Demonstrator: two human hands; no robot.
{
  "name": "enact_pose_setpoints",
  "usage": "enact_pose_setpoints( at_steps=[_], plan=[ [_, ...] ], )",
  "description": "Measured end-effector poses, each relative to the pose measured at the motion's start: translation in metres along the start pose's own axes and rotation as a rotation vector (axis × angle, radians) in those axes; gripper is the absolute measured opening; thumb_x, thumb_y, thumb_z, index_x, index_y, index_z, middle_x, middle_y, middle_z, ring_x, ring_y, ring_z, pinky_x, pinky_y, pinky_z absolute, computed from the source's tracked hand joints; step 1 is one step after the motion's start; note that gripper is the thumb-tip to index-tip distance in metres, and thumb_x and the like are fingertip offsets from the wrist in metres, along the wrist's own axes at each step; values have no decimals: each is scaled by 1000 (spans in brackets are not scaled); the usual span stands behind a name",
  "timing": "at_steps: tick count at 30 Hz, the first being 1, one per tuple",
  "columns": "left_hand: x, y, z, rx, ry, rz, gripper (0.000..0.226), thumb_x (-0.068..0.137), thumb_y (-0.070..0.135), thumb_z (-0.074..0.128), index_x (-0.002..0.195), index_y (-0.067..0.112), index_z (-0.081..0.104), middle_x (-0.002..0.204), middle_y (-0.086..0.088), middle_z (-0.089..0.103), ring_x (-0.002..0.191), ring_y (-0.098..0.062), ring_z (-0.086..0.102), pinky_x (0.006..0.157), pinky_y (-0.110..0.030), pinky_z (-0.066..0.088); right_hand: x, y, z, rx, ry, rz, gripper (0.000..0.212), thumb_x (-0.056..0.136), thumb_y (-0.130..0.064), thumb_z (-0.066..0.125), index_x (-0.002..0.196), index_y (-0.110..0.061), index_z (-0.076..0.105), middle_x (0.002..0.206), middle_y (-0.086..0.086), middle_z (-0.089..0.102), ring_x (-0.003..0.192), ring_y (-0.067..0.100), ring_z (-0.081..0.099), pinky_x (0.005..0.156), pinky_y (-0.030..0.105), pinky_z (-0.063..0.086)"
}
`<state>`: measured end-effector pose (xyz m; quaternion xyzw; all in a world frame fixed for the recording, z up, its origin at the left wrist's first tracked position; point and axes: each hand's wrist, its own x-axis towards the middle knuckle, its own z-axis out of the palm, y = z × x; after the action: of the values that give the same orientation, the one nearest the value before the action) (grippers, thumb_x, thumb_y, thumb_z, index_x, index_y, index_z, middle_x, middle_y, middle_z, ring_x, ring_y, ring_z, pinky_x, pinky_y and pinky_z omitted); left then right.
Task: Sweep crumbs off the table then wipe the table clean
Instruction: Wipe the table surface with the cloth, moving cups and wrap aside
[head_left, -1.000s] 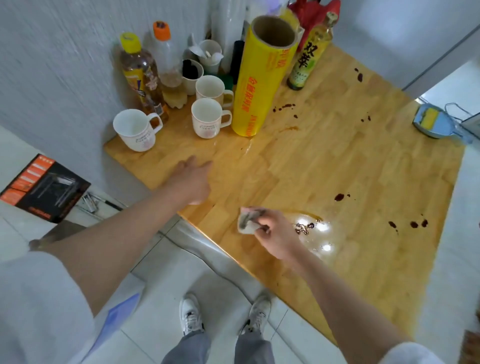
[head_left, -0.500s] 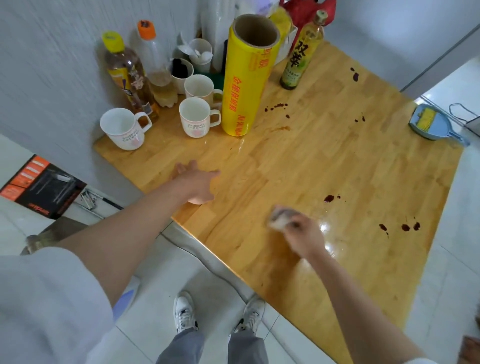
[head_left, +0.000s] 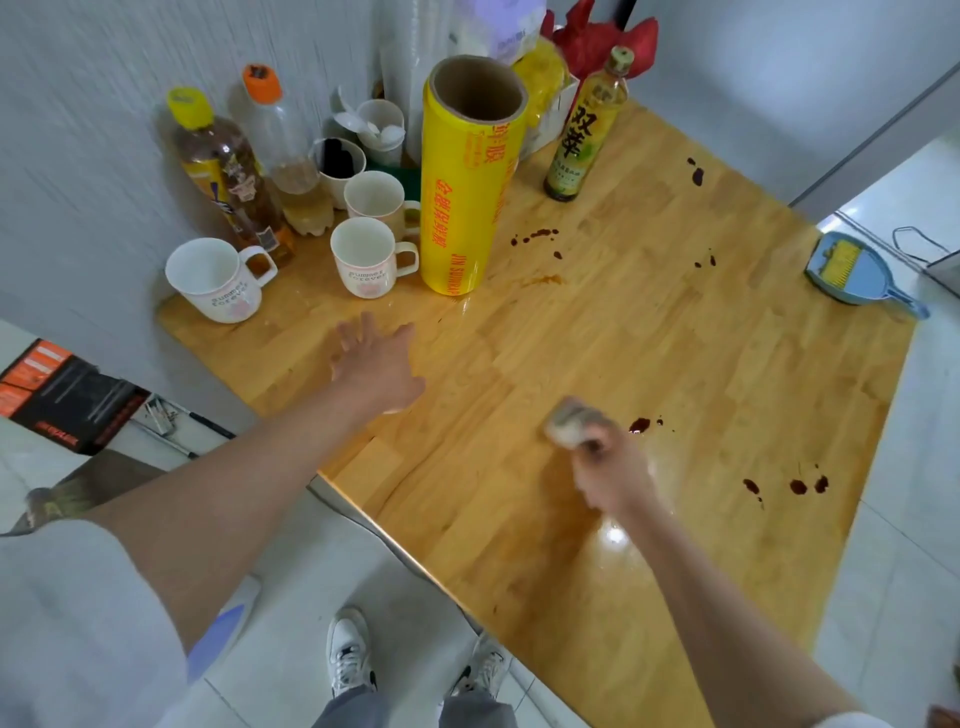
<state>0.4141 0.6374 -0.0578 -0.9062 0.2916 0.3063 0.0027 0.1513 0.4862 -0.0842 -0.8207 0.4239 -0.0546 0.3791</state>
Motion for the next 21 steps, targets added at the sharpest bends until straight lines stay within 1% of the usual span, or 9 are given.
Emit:
enact_pose_setpoints(
  at_steps=[3, 5, 8, 10, 12, 15, 17, 19, 21],
  plan=[
    [15, 18, -2, -22, 21, -14, 92, 89, 54, 64, 158, 33, 6, 165, -15, -8, 148, -50, -2, 116, -61, 25, 33, 9, -14, 108, 297, 463, 16, 84, -4, 41, 81, -12, 55, 75, 3, 65, 50, 25, 64, 42, 37, 55],
    [24, 31, -1, -19, -18, -36, 97, 86, 58, 65, 158, 33, 6, 164, -17, -6, 147, -51, 1, 115, -62, 27, 32, -9, 20, -11, 202, 167, 14, 79, -9, 41, 80, -13, 55, 82, 6, 68, 64, 28, 70, 51, 40, 59],
    [32, 38, -1, 28, -68, -72, 100, 85, 60, 66, 158, 31, 5, 163, -20, -6, 146, -54, 3, 111, -65, 30, 7, -38, 57, -161, -347, -330, 29, 86, -18, 49, 106, -23, 69, 130, 2, 64, 104, 17, 67, 77, 30, 58],
    [34, 38, -1, 48, -69, -75, 102, 82, 62, 68, 158, 32, 6, 163, -20, -3, 145, -54, 6, 110, -64, 33, 20, -25, 40, -200, -429, -528, 33, 87, -13, 52, 110, -20, 73, 138, -7, 61, 119, 7, 61, 91, 25, 54],
    [35, 36, -1, 53, -48, -73, 103, 81, 63, 68, 158, 33, 7, 163, -20, -1, 145, -54, 7, 110, -63, 33, 48, -7, 12, -134, -161, -330, 30, 85, -6, 50, 97, -22, 72, 110, -3, 74, 89, 16, 72, 72, 30, 58],
    [35, 36, 2, 48, -59, -70, 103, 81, 63, 69, 158, 32, 7, 163, -20, -2, 145, -53, 7, 110, -63, 34, 93, 4, -15, 27, 236, 277, 24, 85, 4, 44, 73, -17, 48, 86, -3, 61, 51, 26, 55, 47, 34, 44],
    [34, 37, 1, 50, -57, -78, 103, 82, 62, 69, 158, 32, 6, 163, -19, -4, 146, -53, 6, 110, -63, 33, 104, -23, 3, -85, 237, 230, 21, 82, 2, 53, 76, -18, 57, 103, 5, 62, 76, 33, 63, 58, 36, 52],
    [36, 37, 1, 48, -53, -78, 104, 81, 62, 69, 158, 33, 6, 163, -19, -4, 146, -53, 5, 110, -64, 32, 97, -59, 36, -231, 81, 1, 28, 88, -3, 54, 110, -13, 69, 127, 13, 60, 98, 32, 66, 77, 37, 57],
    [36, 36, 2, 32, -48, -75, 105, 81, 63, 69, 158, 33, 6, 163, -19, -4, 146, -53, 4, 110, -64, 32, 76, -77, 63, -331, -152, -212, 29, 96, -13, 49, 119, -15, 66, 131, 8, 59, 90, 29, 67, 70, 35, 54]
  ],
)
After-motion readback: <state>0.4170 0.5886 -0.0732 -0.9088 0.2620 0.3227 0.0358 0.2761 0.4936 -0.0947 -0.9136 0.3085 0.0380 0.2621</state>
